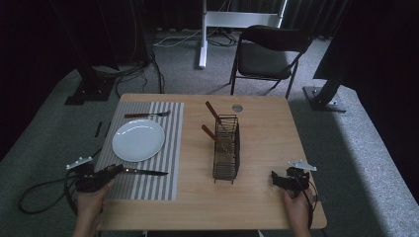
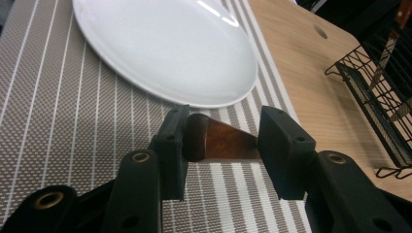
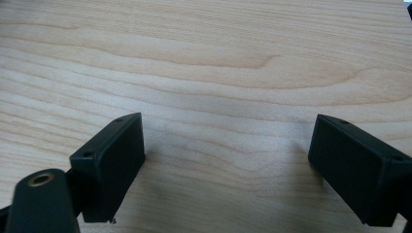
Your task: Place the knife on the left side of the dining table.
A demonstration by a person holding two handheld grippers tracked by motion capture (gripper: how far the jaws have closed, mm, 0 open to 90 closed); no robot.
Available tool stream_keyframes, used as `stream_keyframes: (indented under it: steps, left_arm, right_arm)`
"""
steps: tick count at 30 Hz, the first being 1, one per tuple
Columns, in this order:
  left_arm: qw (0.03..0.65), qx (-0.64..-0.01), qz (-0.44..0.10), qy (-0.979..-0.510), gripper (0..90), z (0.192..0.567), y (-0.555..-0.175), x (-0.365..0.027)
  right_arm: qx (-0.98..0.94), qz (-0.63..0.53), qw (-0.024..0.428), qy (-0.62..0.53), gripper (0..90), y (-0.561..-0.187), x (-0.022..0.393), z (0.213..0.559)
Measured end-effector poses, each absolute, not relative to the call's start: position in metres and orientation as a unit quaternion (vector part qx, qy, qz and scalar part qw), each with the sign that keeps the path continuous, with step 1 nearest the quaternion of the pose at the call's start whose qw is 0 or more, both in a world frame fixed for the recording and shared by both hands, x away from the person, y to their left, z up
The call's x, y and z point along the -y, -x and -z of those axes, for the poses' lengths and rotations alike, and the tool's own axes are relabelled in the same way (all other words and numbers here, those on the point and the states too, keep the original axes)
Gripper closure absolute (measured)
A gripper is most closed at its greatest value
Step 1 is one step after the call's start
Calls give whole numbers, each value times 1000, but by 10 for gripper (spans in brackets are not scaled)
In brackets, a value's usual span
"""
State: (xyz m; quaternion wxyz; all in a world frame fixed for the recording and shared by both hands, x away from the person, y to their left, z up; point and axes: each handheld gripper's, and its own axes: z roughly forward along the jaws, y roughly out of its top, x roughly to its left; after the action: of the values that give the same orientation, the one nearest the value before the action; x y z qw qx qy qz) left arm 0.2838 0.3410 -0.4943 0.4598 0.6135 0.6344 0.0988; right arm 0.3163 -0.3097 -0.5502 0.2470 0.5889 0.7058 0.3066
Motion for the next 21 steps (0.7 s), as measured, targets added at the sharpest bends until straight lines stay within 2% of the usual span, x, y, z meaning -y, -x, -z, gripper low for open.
stream_keyframes:
  steps: [5, 14, 21]
  left_arm:
    - [429, -649, -110, -619, 473, 504, -292, -342]
    - [390, -663, -132, -626, 371, 517, -306, -340]
    - [382, -671, -131, -622, 337, 530, -312, -341]
  right_arm:
    - [-706, -307, 247, -589, 124, -316, 310, 550]
    - [-706, -307, 247, -589, 124, -316, 310, 550]
    - [-706, -307, 247, -589, 124, -316, 310, 550]
